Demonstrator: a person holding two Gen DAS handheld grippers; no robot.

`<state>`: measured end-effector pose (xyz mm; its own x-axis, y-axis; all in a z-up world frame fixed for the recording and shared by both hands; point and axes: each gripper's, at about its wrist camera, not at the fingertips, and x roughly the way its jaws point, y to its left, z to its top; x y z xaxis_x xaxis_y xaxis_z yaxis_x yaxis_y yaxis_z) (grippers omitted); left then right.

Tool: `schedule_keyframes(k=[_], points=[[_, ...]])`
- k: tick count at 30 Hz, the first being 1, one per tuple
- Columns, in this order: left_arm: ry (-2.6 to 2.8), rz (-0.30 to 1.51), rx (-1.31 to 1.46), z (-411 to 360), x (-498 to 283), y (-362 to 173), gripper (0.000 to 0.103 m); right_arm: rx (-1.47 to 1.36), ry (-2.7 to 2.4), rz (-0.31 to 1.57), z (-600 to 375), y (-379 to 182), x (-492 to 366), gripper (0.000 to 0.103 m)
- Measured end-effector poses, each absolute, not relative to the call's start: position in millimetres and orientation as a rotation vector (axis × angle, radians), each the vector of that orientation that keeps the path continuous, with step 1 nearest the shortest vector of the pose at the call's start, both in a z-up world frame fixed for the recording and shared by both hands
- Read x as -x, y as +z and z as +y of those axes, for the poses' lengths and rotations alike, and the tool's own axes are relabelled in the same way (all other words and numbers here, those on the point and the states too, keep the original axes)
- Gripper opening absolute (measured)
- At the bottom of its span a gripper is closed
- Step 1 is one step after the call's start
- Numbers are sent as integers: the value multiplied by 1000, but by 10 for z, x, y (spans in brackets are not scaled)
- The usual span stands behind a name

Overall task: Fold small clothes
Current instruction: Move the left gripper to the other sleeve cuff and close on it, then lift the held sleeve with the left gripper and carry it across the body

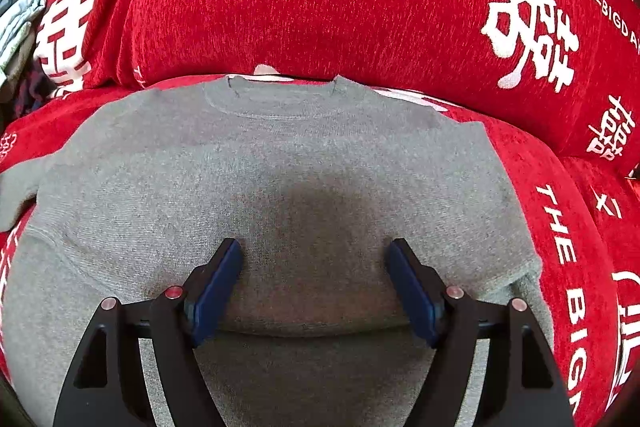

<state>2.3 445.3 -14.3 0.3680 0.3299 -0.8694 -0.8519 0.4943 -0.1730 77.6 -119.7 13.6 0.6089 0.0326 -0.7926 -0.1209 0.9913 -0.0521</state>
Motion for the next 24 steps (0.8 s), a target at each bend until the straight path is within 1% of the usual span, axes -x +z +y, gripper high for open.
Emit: schedule_keyframes(k=[6,8,13,24], points=[[764,850,759,4516,162,-97,18,105,88,913,-1196,138,-777,79],[779,822,705,4444,237,21,18,106,88,913,-1196,138,-779,79],[897,774,386,4043,68,377,18,106,89,913,-1201,137,-782,79],[951,749,207,3759,-81,774,18,100,92,914,-1214,130,-780,79]])
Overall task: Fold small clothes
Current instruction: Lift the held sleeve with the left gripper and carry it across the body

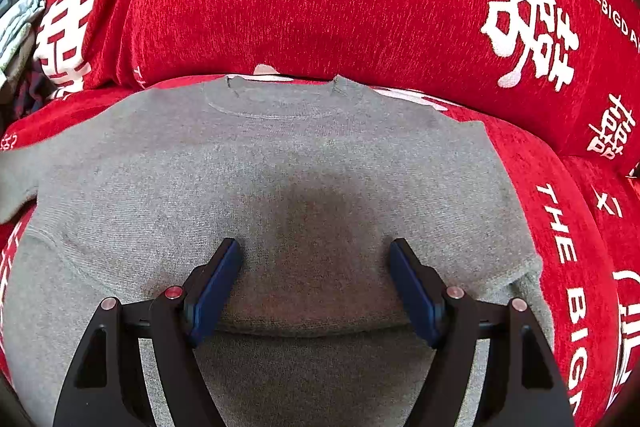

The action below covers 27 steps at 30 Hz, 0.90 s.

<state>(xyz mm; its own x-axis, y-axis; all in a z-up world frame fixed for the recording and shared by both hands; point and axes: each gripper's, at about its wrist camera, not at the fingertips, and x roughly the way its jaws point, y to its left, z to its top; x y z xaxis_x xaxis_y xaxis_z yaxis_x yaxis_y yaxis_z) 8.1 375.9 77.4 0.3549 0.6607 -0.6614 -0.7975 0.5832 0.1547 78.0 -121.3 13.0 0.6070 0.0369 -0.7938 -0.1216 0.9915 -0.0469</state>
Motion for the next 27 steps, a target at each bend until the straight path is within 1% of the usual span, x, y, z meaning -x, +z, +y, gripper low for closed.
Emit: schedule_keyframes(k=[4,12,15,20,27], points=[[968,764,205,3830,-25,829,18,95,93,918,-1217,138,-784,79],[932,752,178,3675,-32,982,18,97,96,938,-1016,316,-763,79],[918,738,159,3590,-58,1084,18,137,145,916,-750,454,-761,79],[884,716,138,3423,-84,1259,18,158,227,944,-296,528,-884,79],[801,735,122,3093,-168,1272,18,197,294,1025,231,353,-1042,79]])
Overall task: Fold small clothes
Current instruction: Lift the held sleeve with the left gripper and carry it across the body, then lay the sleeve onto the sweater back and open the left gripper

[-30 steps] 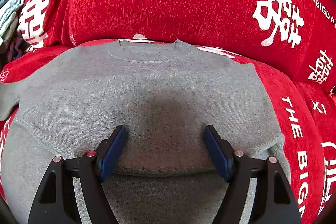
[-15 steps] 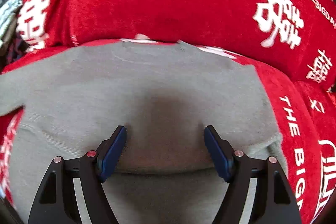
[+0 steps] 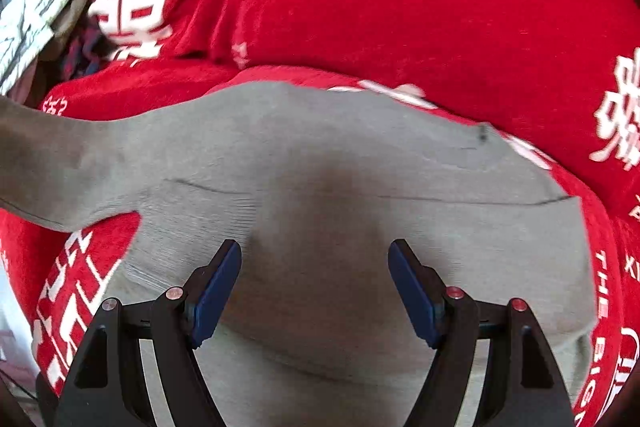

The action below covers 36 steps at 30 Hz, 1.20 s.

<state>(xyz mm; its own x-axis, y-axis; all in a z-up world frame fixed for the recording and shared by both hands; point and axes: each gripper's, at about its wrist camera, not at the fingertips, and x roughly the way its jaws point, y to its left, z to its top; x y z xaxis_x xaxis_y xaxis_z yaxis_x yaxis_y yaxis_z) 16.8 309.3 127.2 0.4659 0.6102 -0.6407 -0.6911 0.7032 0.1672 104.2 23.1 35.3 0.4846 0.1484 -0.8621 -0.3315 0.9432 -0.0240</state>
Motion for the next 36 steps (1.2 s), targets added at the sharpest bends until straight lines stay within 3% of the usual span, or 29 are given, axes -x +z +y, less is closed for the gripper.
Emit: schedule_keyframes(k=[9,21,36], points=[[686,741,119,2630,-302,1358,18,196,348,1055,471,345,-1105,79],[514,737,50,1592,-555,1529,18,163,260,1004,-415,583,-1056,79],[414,826,47,683,-859,1345,18,121,199,1013,-1270,537,-860,79]])
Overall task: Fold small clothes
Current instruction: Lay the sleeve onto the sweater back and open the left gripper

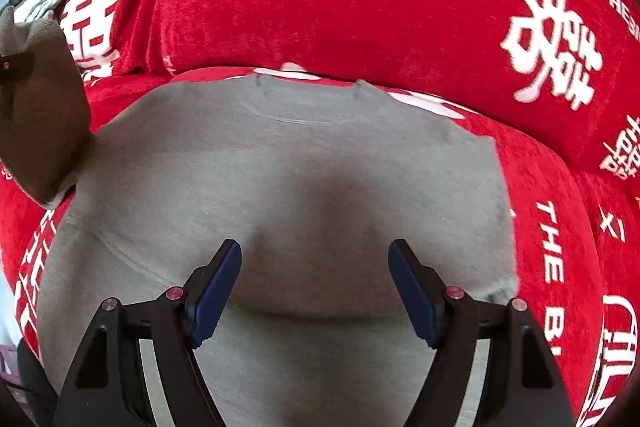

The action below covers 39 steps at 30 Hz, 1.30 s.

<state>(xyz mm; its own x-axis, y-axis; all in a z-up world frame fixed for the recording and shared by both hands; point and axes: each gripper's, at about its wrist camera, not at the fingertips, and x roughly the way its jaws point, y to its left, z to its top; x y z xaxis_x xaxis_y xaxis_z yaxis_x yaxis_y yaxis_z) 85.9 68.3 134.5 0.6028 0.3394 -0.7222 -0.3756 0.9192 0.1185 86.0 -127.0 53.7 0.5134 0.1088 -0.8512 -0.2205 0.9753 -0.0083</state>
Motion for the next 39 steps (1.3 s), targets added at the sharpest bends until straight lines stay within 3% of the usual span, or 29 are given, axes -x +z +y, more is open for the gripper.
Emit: schedule_keyframes(k=[23,39], points=[[283,830,-110,-478,-971,1398,18,11,100,966,-2229,653,-690,79],[140,851,-283,-1522,-751,1127,18,-95,48,942,-2882,609,-508,79]])
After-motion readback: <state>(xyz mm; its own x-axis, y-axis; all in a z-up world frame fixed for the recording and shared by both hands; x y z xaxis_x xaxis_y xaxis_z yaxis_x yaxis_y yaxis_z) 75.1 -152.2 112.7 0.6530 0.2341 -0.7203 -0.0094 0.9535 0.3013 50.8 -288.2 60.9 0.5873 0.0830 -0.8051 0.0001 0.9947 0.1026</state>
